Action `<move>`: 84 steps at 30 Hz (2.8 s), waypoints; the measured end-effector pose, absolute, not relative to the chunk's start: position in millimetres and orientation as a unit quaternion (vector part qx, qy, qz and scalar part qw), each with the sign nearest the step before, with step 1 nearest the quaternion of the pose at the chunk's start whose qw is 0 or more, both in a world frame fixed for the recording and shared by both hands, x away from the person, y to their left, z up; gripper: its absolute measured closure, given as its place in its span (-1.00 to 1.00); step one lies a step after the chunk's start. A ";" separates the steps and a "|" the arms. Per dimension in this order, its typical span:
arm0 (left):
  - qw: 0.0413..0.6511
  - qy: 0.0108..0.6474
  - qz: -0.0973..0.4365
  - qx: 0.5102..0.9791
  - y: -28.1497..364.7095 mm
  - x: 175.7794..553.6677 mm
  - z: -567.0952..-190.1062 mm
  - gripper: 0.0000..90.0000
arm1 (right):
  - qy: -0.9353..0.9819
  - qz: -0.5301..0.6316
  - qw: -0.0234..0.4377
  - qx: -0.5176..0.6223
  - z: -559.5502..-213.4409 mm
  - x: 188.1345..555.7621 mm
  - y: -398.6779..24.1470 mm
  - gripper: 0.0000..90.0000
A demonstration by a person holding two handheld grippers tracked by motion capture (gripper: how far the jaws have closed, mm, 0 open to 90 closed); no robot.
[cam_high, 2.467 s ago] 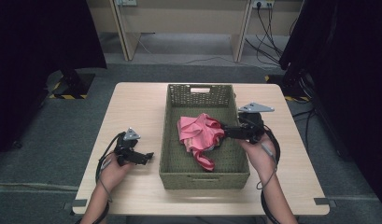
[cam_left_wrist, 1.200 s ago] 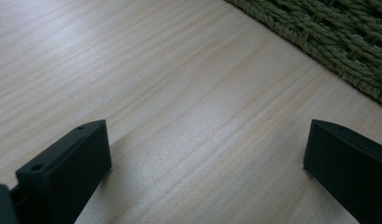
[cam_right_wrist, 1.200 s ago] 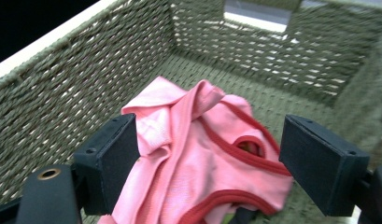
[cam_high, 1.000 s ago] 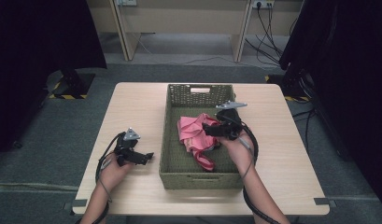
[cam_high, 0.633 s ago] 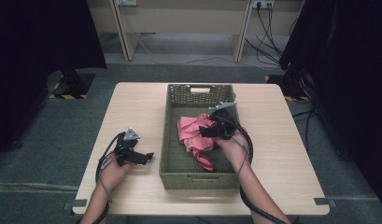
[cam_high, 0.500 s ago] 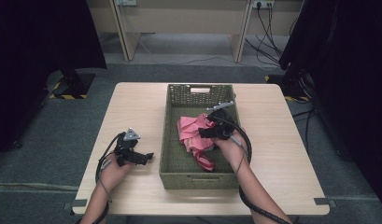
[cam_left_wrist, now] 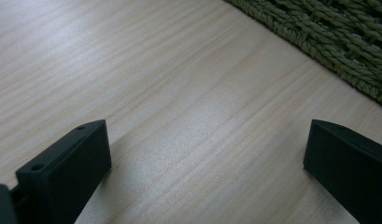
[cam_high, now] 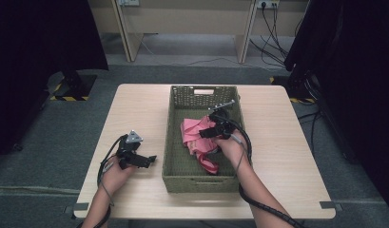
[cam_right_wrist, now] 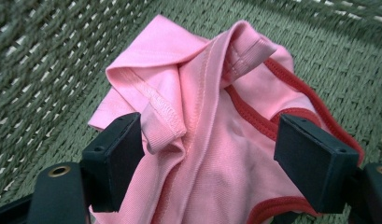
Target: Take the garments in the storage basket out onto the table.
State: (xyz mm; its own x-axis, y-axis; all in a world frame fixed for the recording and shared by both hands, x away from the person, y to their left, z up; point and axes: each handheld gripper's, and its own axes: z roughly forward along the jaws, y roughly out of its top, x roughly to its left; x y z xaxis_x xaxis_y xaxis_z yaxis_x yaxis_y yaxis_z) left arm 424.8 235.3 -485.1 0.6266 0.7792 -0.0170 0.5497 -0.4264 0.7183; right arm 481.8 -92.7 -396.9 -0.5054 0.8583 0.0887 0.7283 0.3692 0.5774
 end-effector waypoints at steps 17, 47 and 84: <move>0.355 0.400 0.161 0.829 235.1 424.6 -485.1 -1.00 | 0.833 0.223 0.068 0.501 -414.0 495.0 -92.3 -0.13; 0.356 0.399 0.160 0.830 234.8 424.0 -485.2 -1.00 | 0.838 0.206 0.031 0.505 -411.0 498.3 -90.3 0.67; 0.356 0.399 0.160 0.830 234.8 424.0 -485.2 -1.00 | 0.820 0.332 0.090 0.457 -364.7 470.4 -119.5 0.69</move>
